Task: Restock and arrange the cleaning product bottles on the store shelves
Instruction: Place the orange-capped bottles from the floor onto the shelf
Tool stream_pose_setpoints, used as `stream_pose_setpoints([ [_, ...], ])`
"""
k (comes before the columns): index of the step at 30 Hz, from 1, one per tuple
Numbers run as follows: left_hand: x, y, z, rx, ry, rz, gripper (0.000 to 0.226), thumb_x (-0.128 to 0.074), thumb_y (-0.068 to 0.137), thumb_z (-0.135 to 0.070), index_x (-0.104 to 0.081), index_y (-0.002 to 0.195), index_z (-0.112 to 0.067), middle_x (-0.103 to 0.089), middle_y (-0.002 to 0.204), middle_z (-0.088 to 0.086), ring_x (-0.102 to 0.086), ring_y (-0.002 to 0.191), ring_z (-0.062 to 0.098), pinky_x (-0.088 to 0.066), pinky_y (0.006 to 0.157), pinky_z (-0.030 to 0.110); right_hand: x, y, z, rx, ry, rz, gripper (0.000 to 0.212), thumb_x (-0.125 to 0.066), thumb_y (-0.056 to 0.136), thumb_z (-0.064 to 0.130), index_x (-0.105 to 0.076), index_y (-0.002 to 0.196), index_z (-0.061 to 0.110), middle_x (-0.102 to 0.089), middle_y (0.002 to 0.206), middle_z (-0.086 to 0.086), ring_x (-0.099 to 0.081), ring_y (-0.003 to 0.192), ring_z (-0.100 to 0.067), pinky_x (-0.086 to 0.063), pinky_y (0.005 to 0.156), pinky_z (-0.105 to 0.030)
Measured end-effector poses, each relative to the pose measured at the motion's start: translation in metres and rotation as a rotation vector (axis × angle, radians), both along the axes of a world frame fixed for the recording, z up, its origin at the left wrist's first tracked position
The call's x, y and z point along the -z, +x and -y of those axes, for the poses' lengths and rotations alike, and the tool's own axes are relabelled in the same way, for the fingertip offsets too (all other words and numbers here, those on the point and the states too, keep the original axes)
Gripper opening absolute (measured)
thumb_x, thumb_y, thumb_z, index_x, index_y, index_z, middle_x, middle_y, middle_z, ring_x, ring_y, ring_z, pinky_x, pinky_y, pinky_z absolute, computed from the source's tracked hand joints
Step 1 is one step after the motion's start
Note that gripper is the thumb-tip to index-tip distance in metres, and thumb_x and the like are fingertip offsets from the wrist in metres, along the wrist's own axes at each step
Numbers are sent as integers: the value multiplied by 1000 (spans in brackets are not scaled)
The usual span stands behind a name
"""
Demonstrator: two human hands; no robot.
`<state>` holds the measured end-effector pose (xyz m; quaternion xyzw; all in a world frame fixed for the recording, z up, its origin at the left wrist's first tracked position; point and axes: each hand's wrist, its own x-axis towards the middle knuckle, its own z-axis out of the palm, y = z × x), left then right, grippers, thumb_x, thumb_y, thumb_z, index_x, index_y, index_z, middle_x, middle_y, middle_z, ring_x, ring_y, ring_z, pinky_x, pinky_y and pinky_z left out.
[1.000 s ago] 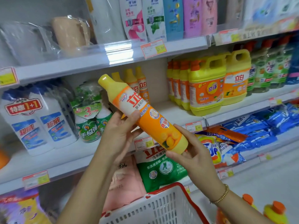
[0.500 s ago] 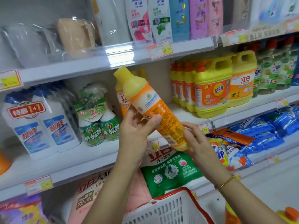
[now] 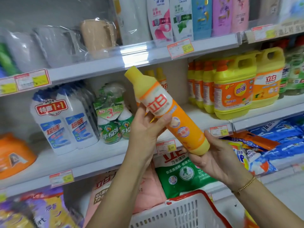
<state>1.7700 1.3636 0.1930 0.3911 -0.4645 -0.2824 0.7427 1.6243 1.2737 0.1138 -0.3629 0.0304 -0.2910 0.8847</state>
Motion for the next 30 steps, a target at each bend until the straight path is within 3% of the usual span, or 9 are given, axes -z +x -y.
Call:
stream_pose_setpoints([
  [2,1,-4,0,-49,16,25,54,-78,66,1,-57,113,-15,-71,104,3,-69,96,17,-58,81,35,4,2,-1,-88,32,-10,79,-87,60,43,-52,116,1,-58,79,-29,-47,42,-19,-37,38,-21],
  [5,-2,-2,-3,-130,38,-24,41,-72,73,-7,-60,111,-14,-73,97,-1,-71,88,13,-57,68,29,-5,3,-5,-9,1,-10,79,-89,53,46,-60,111,1,-62,84,-28,-60,53,-26,-47,38,-24],
  [7,-5,6,-3,-154,67,-103,36,-68,79,-12,-61,114,-12,-73,98,2,-71,88,15,-57,65,29,-20,0,-13,149,-243,-87,69,-89,56,44,-64,113,14,-64,98,-24,-65,66,-29,-54,51,-28],
  [9,-8,17,-3,-155,91,-198,26,-64,85,-15,-62,111,-11,-74,94,3,-71,84,15,-56,60,28,-34,-2,-24,344,-634,-229,60,-84,67,27,-56,120,31,-64,109,-4,-69,81,-21,-55,66,-24],
  [12,-13,28,-5,-101,104,-319,35,-66,78,-26,-62,107,-7,-75,89,7,-72,81,16,-57,58,29,-43,0,-38,523,-973,-263,75,-81,71,15,-45,131,42,-54,118,20,-64,101,-13,-56,81,-31],
  [17,-15,34,-7,-11,172,-443,41,-61,86,-27,-57,116,0,-74,91,13,-73,81,19,-60,63,33,-51,2,-49,805,-1303,-375,72,-82,71,36,-43,132,42,-60,98,18,-61,70,-13,-54,64,-30],
  [22,-6,34,-2,-20,249,-562,44,-61,90,-25,-54,123,3,-69,108,20,-71,93,25,-59,74,41,-53,5,-53,1018,-1393,-562,65,-74,71,57,-49,125,31,-62,103,14,-57,86,-6,-49,73,-26],
  [26,0,30,2,-84,263,-539,29,-64,88,-23,-59,110,-4,-74,91,12,-73,79,19,-60,57,34,-47,6,-48,981,-1338,-699,49,-73,73,48,-53,113,27,-59,88,12,-53,78,-7,-41,63,-17],
  [30,8,11,6,26,193,-547,42,-62,83,-22,-55,122,-8,-67,117,16,-70,94,20,-60,74,35,-39,2,-31,694,-916,-596,33,-65,78,46,-58,94,19,-67,82,-6,-62,71,-21,-50,60,-30],
])
